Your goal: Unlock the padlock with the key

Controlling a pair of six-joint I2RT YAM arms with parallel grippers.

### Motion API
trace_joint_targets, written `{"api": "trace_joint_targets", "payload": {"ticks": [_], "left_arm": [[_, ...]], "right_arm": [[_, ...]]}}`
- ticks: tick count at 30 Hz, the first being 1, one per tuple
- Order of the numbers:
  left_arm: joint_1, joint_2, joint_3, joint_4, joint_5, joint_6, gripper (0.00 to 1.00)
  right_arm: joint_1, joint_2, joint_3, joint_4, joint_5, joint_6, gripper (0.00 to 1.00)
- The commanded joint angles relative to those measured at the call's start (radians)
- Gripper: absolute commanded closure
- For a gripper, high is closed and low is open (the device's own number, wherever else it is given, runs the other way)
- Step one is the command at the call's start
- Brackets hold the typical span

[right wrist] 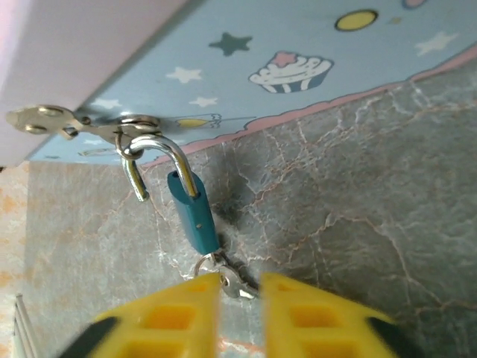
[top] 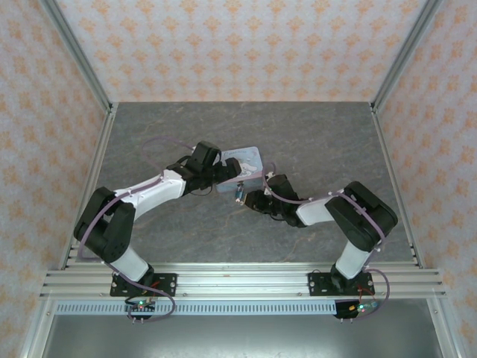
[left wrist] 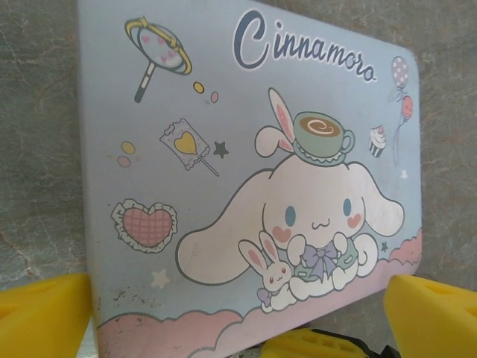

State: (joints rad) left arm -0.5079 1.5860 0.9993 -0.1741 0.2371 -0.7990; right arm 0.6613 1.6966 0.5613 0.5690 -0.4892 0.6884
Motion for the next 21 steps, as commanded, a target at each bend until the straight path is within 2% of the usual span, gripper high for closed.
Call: {"api": "trace_joint_targets", "payload": {"ticks": [1,3,13,21], "left_arm": [[0.0,-0.068,0.02,-0.038,-0.006,0.018,0.0],[0.0,-0.079,0.032,-0.063,-0.017,0.032,0.0],[0.023,-0.063,0.124,-0.237,-0.123,0.151,0.0],[0.06,-0.021,0.088,-0.239,-0.133,0.197,0.0]], "right_arm": [[0.005,-0.045,-0.021,0.008,0.031,0.002,0.6],[0.006,-0.052,-0.02,0.009,0.035,0.004,0.57],[0.042,0.019,0.028,0.05,0.113,0.019,0.57],[0.061,0.074,0.051,0.089,0.161,0.028,0.58]]}}
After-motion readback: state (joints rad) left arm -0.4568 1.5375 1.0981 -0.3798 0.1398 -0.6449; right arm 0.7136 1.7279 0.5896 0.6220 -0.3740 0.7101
